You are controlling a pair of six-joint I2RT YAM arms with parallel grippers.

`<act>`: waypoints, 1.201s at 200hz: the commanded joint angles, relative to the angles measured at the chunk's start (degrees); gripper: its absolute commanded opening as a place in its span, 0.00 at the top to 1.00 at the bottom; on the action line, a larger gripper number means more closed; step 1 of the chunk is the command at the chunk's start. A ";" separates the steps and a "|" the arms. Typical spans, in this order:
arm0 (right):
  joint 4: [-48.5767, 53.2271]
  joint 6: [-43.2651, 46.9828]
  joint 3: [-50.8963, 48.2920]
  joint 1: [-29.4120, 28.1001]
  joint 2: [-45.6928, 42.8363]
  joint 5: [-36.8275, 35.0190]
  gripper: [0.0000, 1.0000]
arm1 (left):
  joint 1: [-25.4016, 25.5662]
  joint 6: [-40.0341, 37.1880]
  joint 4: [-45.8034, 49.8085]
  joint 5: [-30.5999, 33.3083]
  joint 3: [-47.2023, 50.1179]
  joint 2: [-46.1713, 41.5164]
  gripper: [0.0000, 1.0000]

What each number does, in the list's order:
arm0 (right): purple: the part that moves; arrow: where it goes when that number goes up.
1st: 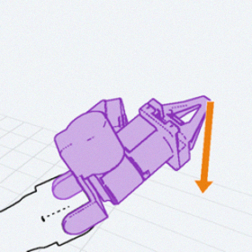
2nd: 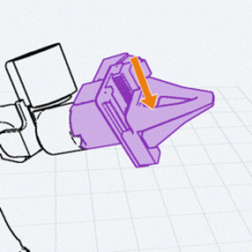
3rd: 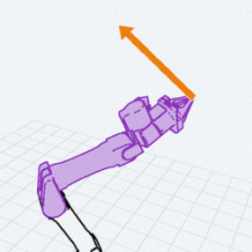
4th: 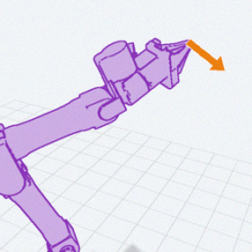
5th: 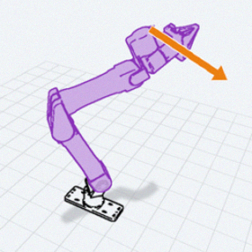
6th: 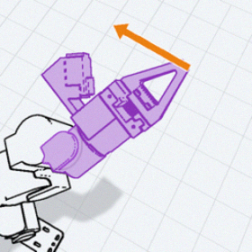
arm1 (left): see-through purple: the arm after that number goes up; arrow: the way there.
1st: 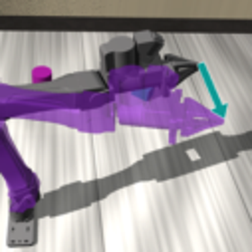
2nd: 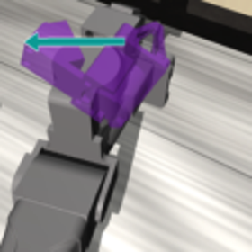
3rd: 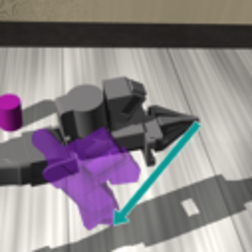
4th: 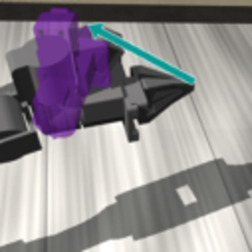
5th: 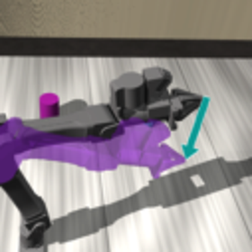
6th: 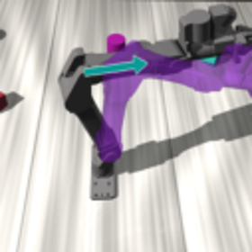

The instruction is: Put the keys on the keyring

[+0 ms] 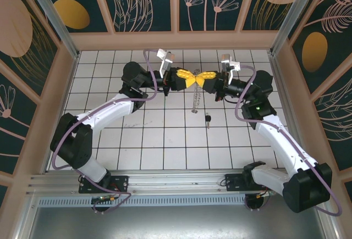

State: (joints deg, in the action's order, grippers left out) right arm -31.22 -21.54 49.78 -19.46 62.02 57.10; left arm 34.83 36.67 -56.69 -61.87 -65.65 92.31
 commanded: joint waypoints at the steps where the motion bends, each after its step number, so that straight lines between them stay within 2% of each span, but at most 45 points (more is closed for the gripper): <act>1: -2.85 -0.30 0.29 -0.22 -0.74 0.16 1.00 | 1.59 1.28 -4.57 -0.59 -0.27 0.41 1.00; 54: -1.84 -0.34 0.84 -0.17 -0.60 -1.16 1.00 | 1.78 1.31 -5.68 1.02 0.32 0.69 1.00; 83: -1.85 -3.49 1.23 2.79 -2.48 -4.87 0.60 | 1.74 0.58 -5.96 2.85 1.29 0.50 1.00; 94: -2.07 -5.58 0.90 5.17 -3.98 -7.15 0.53 | 1.73 0.72 -6.44 3.18 1.60 0.36 1.00; 110: -1.64 -7.95 0.28 8.43 -6.19 -9.41 0.49 | 1.74 0.93 -7.06 3.43 2.02 0.15 1.00; 167: 17.24 -7.61 -0.59 10.94 -6.75 -24.80 0.48 | 1.73 -0.17 -7.91 5.67 4.62 -1.81 1.00; 202: 27.34 -7.95 -6.10 10.89 -4.20 -34.39 0.51 | 1.73 -1.77 -8.01 8.31 7.37 -4.38 1.00; 240: 30.66 -9.27 -14.84 7.60 1.60 -41.41 0.56 | 1.66 -2.97 -8.70 11.61 9.57 -6.71 1.00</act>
State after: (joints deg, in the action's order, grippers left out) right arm -6.33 -29.36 39.31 -9.39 60.51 23.35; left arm 36.49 35.79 -61.12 -53.43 -56.80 88.71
